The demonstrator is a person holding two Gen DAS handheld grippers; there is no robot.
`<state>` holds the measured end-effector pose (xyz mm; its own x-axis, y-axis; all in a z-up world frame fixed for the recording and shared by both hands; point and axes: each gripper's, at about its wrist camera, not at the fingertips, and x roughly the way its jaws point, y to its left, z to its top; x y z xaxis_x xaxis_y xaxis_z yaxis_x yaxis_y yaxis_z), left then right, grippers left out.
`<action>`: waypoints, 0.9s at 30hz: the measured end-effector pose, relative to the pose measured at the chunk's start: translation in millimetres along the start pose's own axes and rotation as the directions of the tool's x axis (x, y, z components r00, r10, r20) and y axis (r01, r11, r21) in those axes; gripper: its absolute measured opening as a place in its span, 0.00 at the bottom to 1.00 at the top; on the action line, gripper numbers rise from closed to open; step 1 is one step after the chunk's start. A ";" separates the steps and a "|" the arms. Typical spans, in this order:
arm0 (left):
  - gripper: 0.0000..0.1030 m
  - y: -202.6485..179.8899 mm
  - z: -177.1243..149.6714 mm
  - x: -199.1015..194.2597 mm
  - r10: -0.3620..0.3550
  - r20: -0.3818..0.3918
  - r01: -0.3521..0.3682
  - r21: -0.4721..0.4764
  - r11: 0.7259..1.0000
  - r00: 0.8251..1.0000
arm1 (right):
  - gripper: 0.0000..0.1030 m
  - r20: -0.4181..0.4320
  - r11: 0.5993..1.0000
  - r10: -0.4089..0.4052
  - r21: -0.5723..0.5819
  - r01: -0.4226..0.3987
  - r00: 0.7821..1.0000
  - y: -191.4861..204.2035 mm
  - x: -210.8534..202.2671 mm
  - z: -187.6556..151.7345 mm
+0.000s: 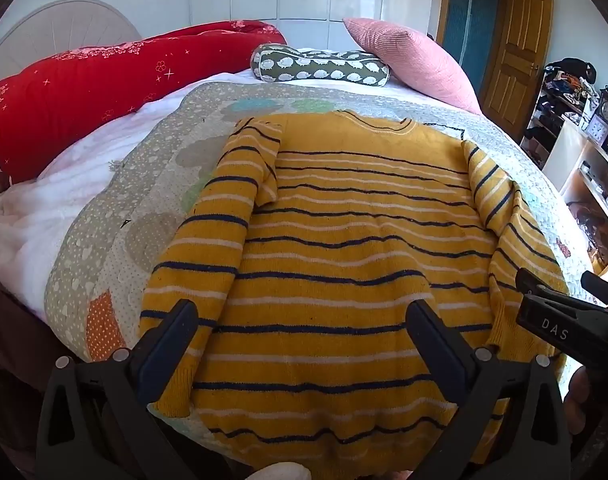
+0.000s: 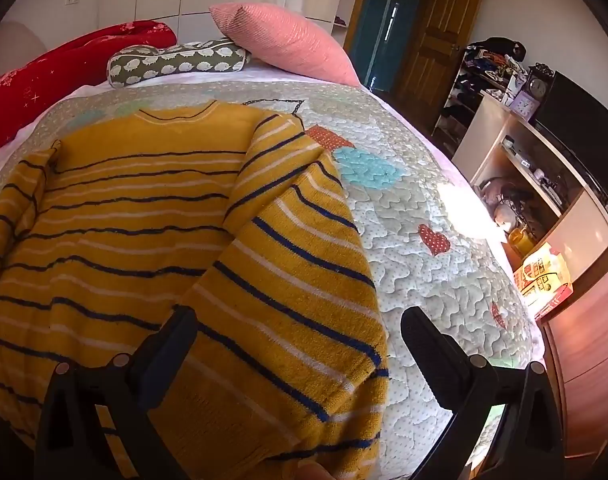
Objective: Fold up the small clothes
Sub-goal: 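Position both grippers above the yellow striped sweater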
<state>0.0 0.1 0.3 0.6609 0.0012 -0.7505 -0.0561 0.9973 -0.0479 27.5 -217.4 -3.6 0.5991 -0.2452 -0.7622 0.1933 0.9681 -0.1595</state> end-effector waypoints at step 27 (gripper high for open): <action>1.00 -2.4 -24.2 51.4 0.040 -0.192 -0.037 0.020 0.999 0.981 | 0.99 -0.069 0.999 0.022 -0.029 -0.024 0.997 3.0 19.6 -12.4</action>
<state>16.0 -4.0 -54.1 0.5023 0.0269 -0.8643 -0.0657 0.9978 -0.0071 30.1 -218.7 -26.9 0.5486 -0.2194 -0.8068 0.1561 0.9749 -0.1590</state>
